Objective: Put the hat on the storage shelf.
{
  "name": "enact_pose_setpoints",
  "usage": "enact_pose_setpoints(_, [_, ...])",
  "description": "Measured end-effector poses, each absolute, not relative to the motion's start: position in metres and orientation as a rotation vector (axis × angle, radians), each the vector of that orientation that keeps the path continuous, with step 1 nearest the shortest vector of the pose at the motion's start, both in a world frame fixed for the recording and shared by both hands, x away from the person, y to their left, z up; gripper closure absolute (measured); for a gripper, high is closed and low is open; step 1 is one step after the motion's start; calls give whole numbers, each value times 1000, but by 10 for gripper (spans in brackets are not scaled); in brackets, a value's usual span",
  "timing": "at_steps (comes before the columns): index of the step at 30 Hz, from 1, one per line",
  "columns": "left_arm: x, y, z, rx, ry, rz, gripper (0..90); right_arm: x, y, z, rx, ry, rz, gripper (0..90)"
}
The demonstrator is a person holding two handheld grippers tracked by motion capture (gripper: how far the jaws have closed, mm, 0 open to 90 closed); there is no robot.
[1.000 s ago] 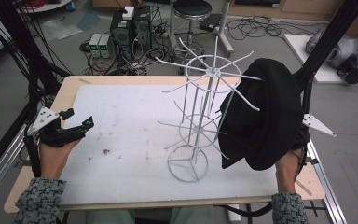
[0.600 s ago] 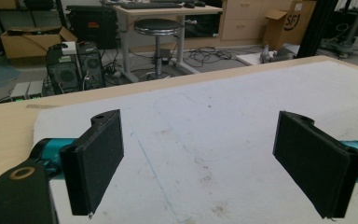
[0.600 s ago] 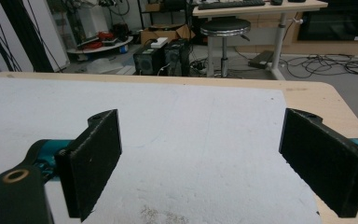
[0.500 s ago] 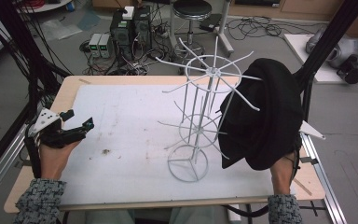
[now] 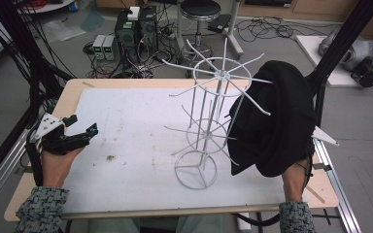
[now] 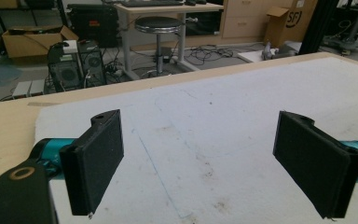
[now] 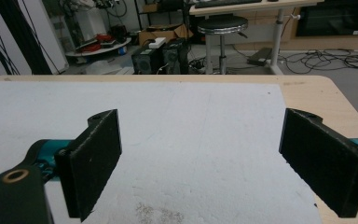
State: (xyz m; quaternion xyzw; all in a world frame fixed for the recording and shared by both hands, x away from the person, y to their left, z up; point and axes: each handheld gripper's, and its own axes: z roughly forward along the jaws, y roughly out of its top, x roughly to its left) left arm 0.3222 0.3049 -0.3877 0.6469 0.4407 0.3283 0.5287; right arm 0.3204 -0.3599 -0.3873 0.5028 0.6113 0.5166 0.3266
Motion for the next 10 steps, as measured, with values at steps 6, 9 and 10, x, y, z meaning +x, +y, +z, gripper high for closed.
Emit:
enact_pose_setpoints(6, [322,305,-388,1544,1054,783,164,320,-358,-387,1318,1608,1352,120])
enact_pose_setpoints(9, [323,305,-388,1544,1055,782,164,320,-358,-387,1312,1611,1350,120])
enact_pose_setpoints(10, [323,305,-389,1551,1055,781,164,320,-358,-387,1313,1610,1352,120])
